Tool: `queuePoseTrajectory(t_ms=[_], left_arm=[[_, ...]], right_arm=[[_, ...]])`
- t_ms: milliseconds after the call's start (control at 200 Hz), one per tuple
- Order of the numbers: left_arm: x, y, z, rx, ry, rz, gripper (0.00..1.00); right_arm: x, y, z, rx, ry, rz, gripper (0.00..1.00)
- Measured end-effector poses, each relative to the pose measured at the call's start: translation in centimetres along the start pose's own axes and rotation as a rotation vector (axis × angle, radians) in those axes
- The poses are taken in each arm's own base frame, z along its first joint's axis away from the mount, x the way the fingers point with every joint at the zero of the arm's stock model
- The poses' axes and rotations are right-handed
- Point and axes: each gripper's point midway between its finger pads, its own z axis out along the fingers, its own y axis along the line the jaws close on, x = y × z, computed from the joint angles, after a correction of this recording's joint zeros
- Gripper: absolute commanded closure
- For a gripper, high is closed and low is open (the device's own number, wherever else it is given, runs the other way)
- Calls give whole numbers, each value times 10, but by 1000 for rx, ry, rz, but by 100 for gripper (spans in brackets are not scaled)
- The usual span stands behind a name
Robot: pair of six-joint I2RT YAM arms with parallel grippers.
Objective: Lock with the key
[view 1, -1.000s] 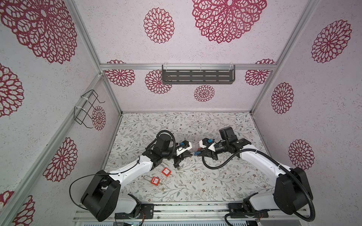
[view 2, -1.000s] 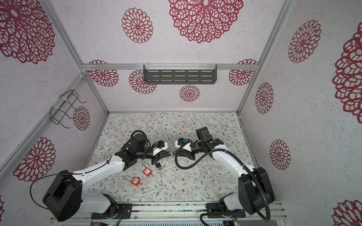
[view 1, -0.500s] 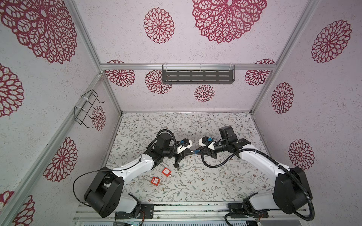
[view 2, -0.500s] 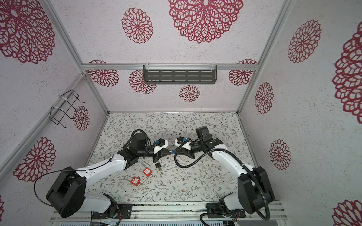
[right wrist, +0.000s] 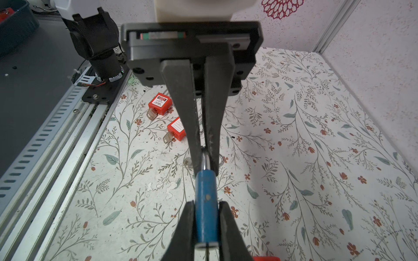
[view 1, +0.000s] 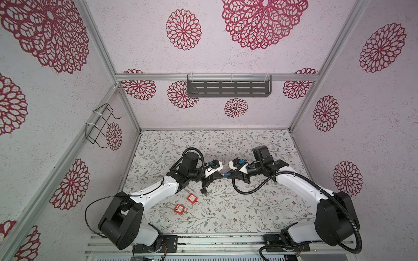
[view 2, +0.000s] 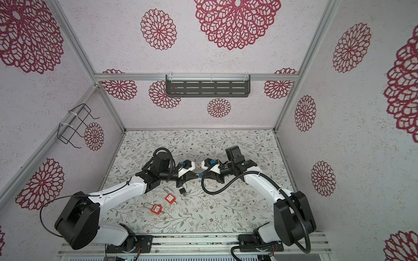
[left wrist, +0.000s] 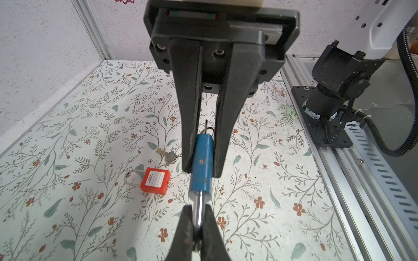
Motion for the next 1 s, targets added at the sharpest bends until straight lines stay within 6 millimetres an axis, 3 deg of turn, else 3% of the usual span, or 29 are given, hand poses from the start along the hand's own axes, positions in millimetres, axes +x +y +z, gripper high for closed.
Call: queuePoseTrajectory(t_ms=[50, 115, 220, 310, 440, 836, 1001], left_arm=[[-3, -1, -5, 2, -4, 12, 100], [-8, -4, -12, 10, -15, 37, 100], [-17, -9, -23, 27, -17, 81, 100], [-22, -10, -29, 33, -7, 108, 100], [-20, -10, -32, 41, 18, 122, 100], [-16, -14, -32, 48, 71, 148, 100], [-14, -18, -30, 55, 86, 151, 100]], right_arm=[[-5, 2, -2, 3, -5, -16, 71], [-11, 3, -5, 26, -2, -47, 58], [-16, 7, -14, 78, 12, -96, 53], [-15, 11, -22, 118, 31, -112, 54], [-8, 18, -30, 150, 62, -107, 66], [-16, 22, -39, 180, 46, -76, 65], [-20, 22, -38, 174, 23, -61, 74]])
